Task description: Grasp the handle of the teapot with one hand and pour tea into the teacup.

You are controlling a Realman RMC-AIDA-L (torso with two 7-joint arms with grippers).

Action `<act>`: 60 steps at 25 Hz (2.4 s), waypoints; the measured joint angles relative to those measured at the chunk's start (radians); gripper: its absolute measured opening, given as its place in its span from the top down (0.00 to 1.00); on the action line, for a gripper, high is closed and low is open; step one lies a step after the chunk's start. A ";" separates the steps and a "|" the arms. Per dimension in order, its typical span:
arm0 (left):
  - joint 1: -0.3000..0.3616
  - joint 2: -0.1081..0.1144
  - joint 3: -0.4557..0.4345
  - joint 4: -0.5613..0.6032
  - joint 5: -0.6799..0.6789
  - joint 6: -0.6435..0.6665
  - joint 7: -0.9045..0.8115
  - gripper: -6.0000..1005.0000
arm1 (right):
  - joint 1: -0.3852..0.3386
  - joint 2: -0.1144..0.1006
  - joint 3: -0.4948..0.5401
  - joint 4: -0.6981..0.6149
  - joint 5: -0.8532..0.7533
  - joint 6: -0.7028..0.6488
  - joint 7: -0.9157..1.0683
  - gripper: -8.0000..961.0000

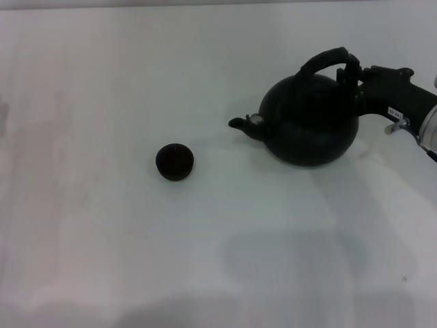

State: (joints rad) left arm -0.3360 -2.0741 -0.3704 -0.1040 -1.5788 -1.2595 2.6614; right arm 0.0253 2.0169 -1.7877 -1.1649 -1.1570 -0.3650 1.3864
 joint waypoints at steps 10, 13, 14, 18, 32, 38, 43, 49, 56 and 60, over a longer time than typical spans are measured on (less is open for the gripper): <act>-0.004 -0.001 -0.002 -0.002 0.000 -0.006 0.000 0.14 | -0.004 -0.002 0.007 -0.006 -0.006 -0.012 -0.006 0.72; -0.005 -0.001 -0.003 -0.002 0.000 -0.008 0.000 0.14 | -0.009 -0.002 0.037 -0.009 -0.006 -0.047 -0.007 0.65; -0.006 -0.001 -0.004 -0.002 0.000 -0.008 0.000 0.14 | -0.010 -0.003 0.051 -0.007 -0.005 -0.068 -0.007 0.63; -0.006 0.000 -0.004 -0.001 0.000 -0.009 0.000 0.14 | -0.018 -0.003 0.139 0.017 -0.003 -0.225 -0.007 0.54; -0.020 0.002 -0.004 0.008 -0.004 -0.002 0.002 0.14 | 0.001 -0.005 0.455 0.238 -0.014 -0.644 -0.006 0.11; -0.021 0.002 0.001 0.009 0.000 -0.001 0.009 0.14 | 0.101 -0.001 0.591 0.534 0.229 -0.743 -0.122 0.11; -0.021 0.000 0.004 0.009 0.000 -0.001 0.027 0.14 | 0.170 0.010 0.576 0.734 0.521 -0.840 -0.536 0.12; -0.019 -0.004 0.006 0.009 0.025 -0.010 0.137 0.14 | 0.226 0.011 0.503 0.898 0.836 -0.919 -0.901 0.12; -0.019 -0.004 0.007 0.008 0.090 -0.004 0.141 0.14 | 0.236 0.010 0.488 0.931 0.888 -0.916 -0.930 0.12; -0.016 -0.005 0.007 0.001 0.091 -0.002 0.136 0.14 | 0.239 0.010 0.493 0.942 0.895 -0.914 -0.923 0.12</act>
State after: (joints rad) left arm -0.3517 -2.0793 -0.3636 -0.1033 -1.4879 -1.2614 2.7976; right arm 0.2641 2.0270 -1.2946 -0.2233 -0.2620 -1.2787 0.4635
